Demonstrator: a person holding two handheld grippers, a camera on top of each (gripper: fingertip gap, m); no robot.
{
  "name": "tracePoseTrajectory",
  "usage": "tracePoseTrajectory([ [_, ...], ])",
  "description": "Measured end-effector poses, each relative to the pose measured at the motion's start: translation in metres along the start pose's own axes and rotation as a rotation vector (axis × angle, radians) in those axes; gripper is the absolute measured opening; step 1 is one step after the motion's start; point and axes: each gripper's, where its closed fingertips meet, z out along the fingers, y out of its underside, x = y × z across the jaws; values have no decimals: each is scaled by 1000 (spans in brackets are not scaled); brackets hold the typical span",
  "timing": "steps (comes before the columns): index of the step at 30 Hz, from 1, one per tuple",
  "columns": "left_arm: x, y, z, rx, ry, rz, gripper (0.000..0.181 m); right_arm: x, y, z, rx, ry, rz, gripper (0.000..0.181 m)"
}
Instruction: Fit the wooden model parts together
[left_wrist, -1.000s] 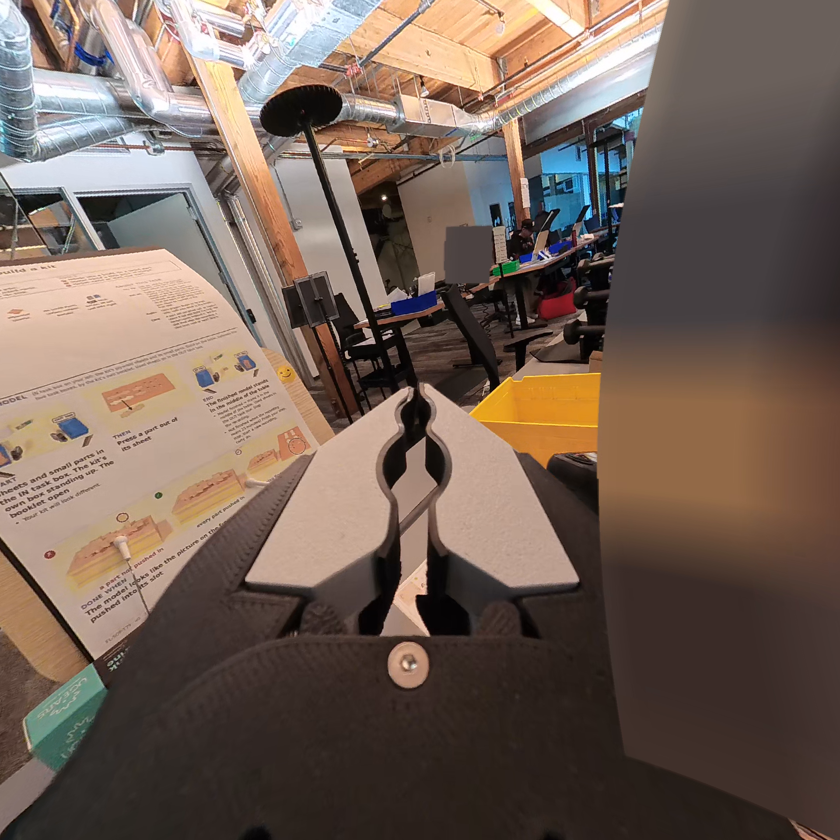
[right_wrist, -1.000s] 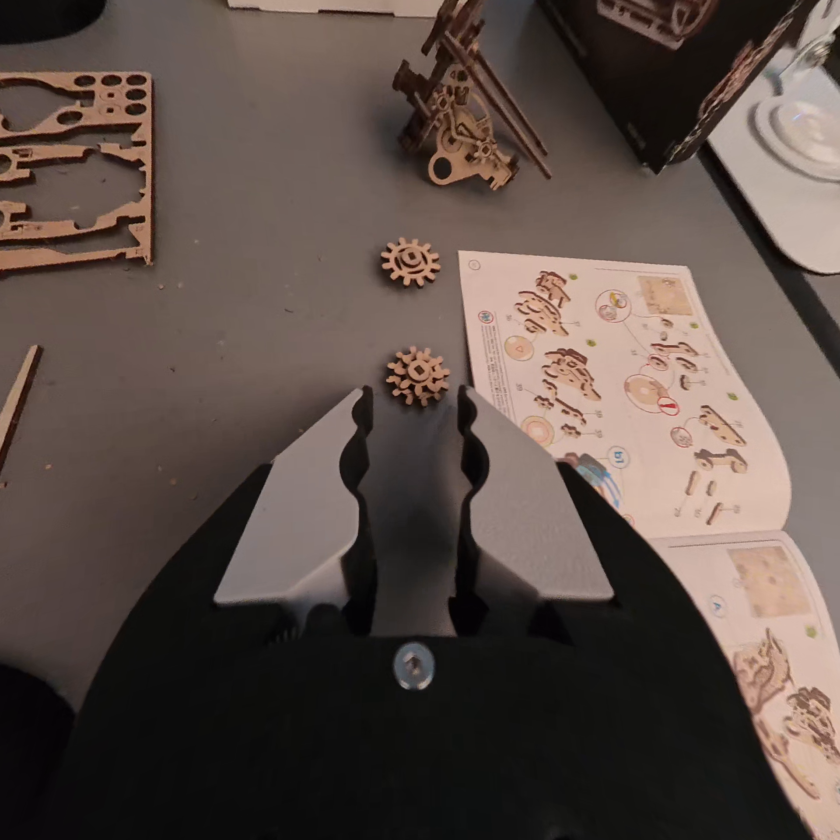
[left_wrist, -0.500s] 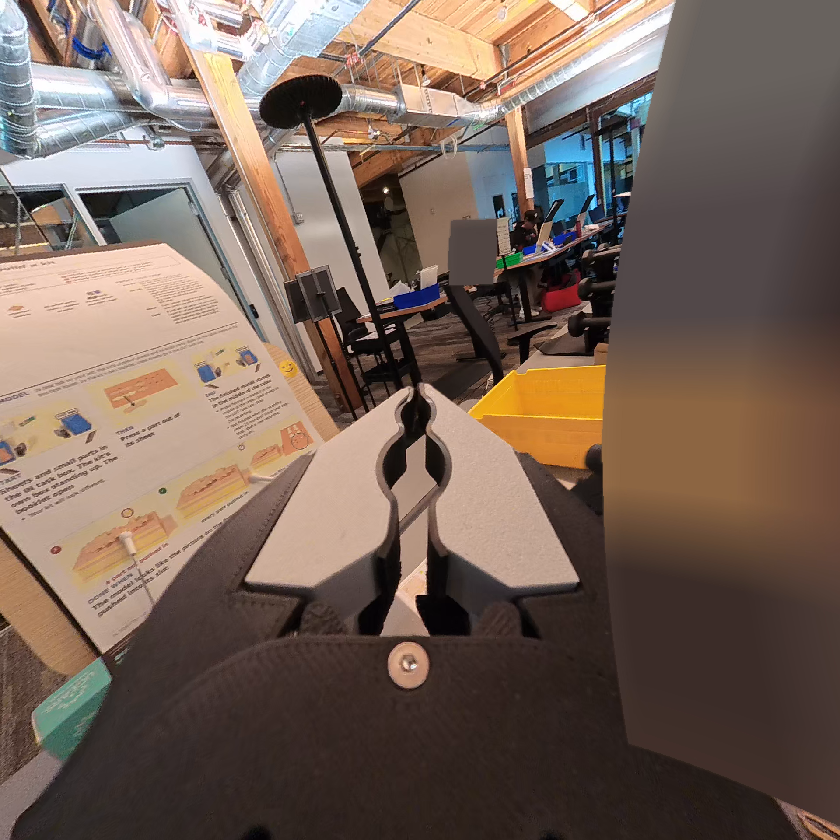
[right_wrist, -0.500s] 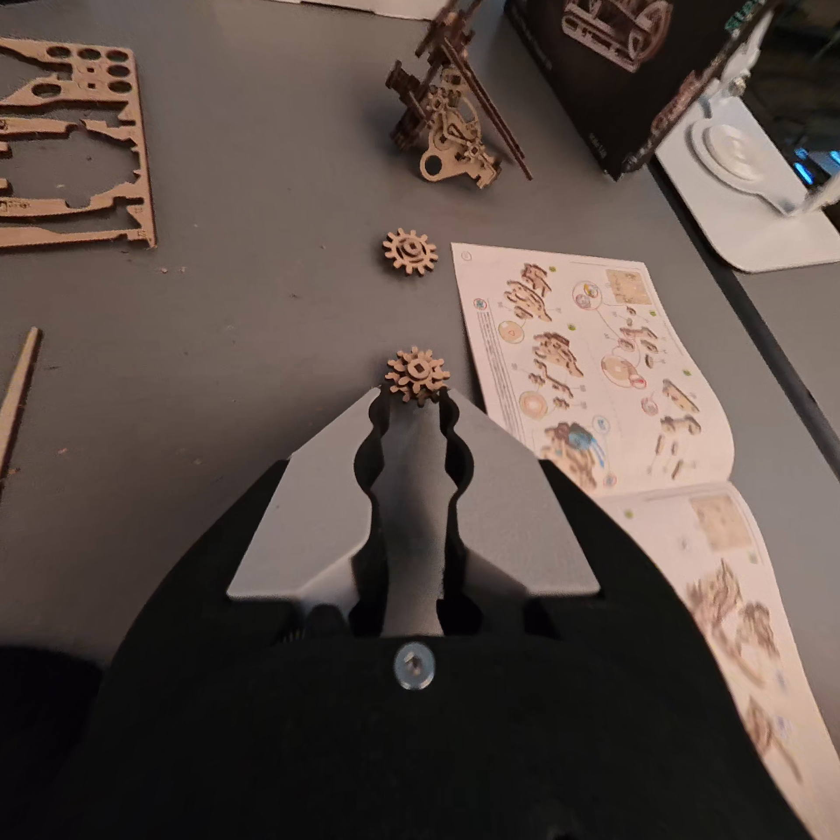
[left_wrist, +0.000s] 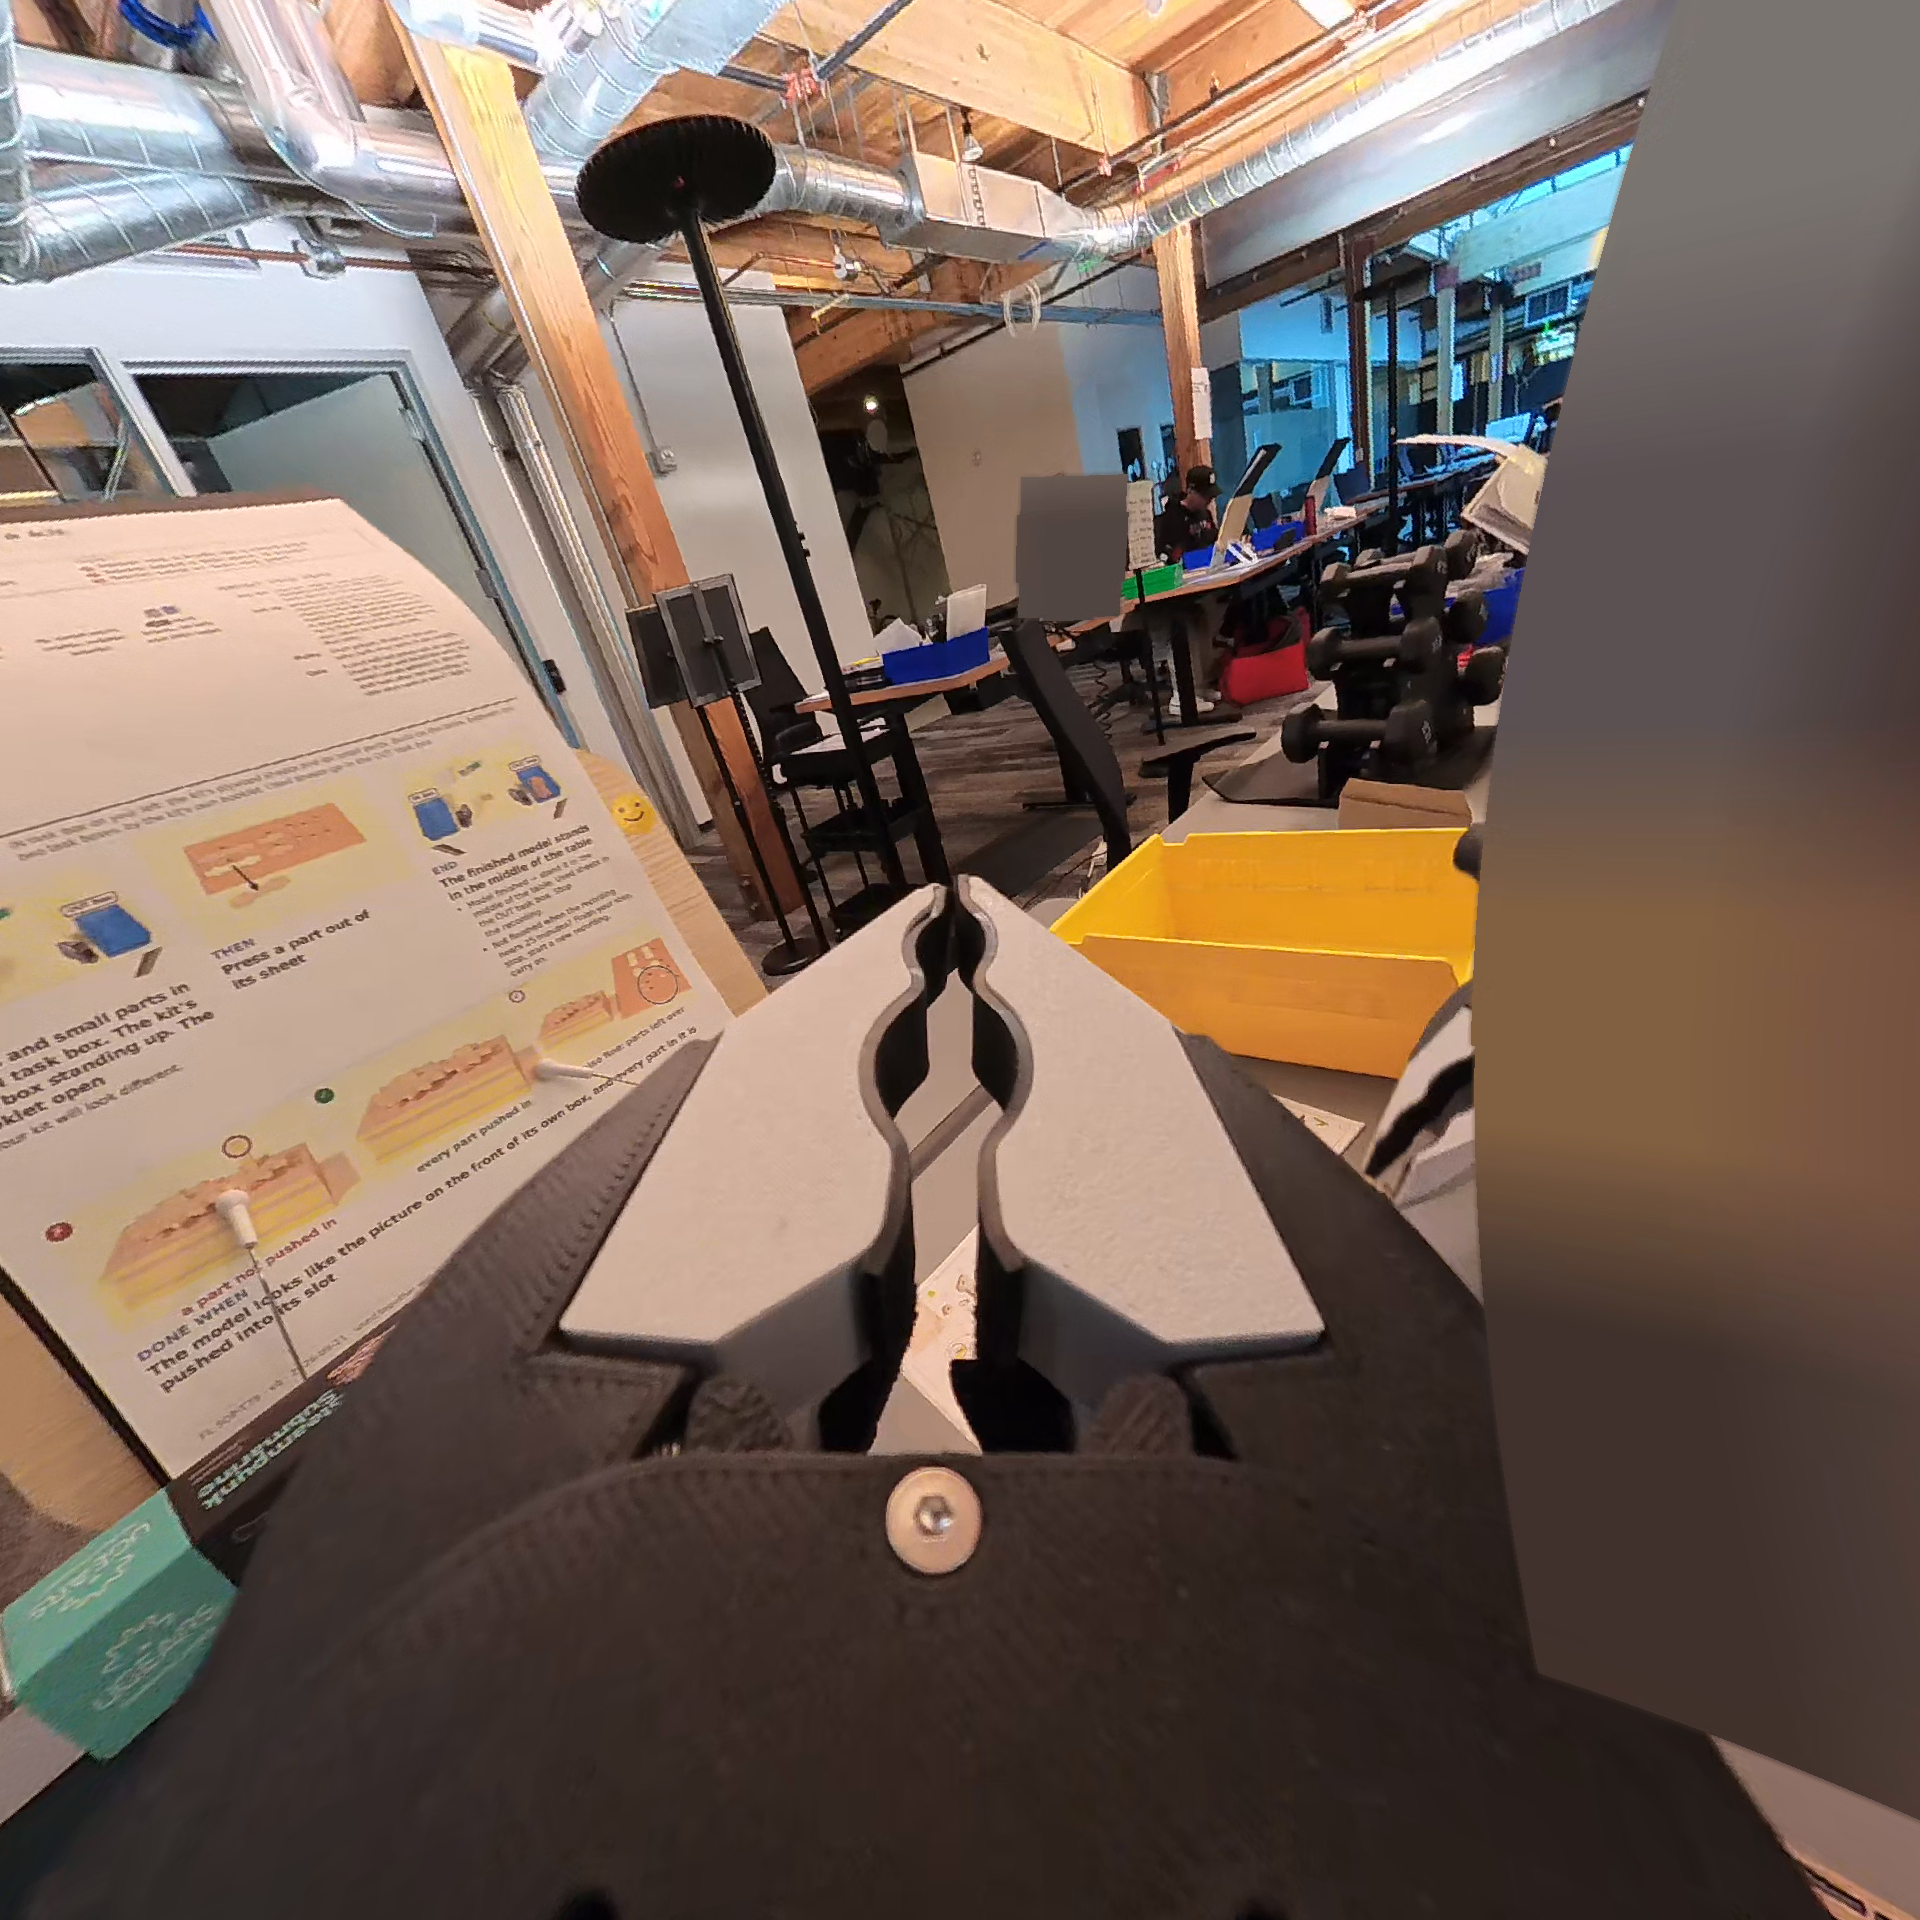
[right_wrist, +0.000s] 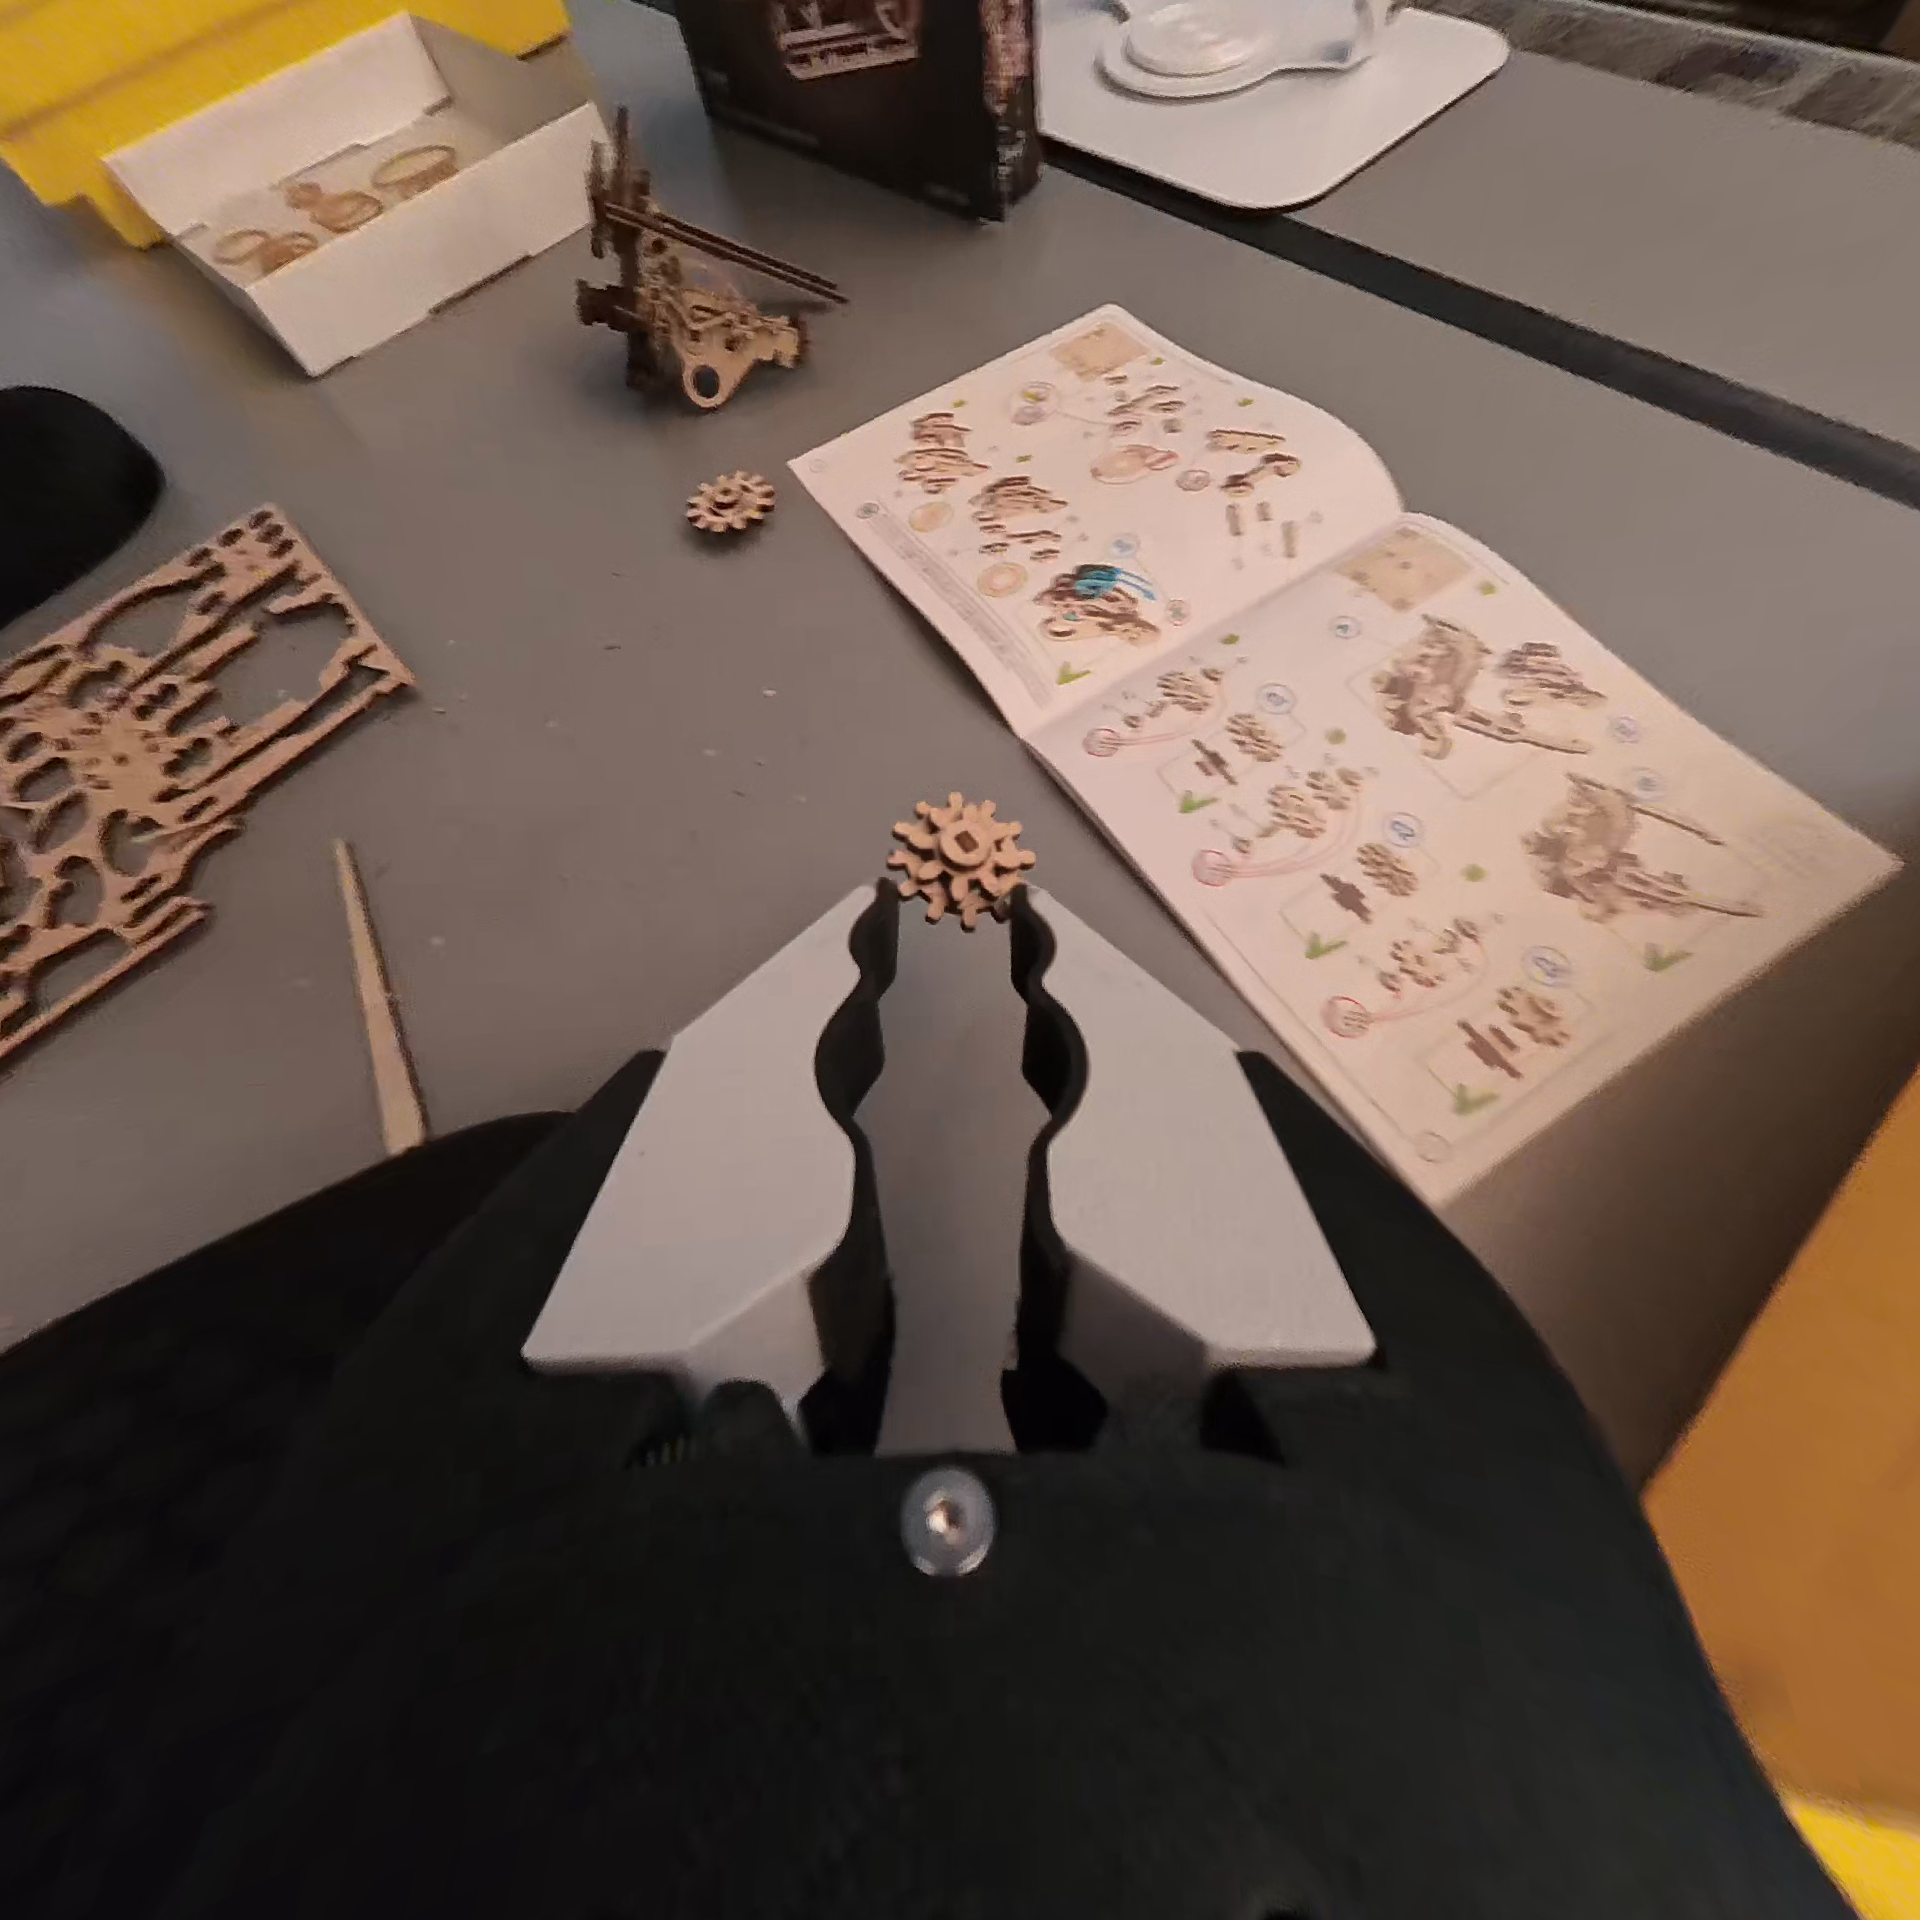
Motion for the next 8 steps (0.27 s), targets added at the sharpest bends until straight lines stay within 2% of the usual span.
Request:
tracePoseTrajectory([
  [8, 9, 8, 8, -31, 12, 24, 0, 8, 9, 1, -35, 50, -99, 20],
])
